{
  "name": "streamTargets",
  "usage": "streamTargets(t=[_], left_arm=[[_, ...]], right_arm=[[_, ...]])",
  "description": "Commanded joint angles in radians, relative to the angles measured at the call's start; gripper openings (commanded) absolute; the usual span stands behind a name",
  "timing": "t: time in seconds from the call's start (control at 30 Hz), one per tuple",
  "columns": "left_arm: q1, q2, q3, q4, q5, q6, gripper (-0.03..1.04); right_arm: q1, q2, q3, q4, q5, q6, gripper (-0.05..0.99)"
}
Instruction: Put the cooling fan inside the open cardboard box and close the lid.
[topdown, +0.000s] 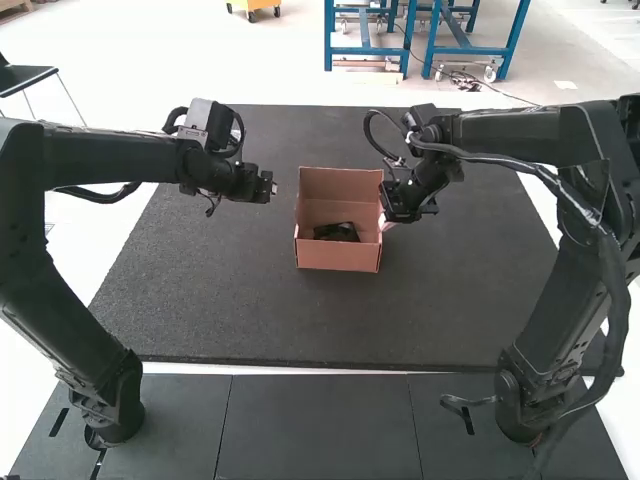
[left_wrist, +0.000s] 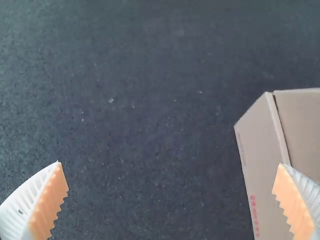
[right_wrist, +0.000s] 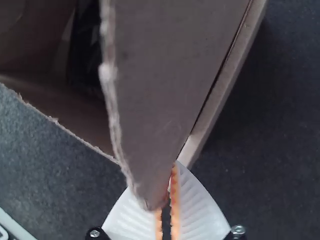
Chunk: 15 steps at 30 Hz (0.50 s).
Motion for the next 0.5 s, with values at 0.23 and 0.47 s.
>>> streamTargets(t=[0.23, 0.47], left_arm=[[0.000, -0.022, 0.113, 0.045, -0.021, 0.009, 0.97], [-0.026, 0.016, 0.191, 0.036, -0.021, 0.012, 0.97]], right_arm=[[0.016, -0.064, 0.146, -0.092, -0.005, -0.016, 0.76], [0.044, -0.159, 0.201, -0.157, -0.009, -0.021, 0.76]])
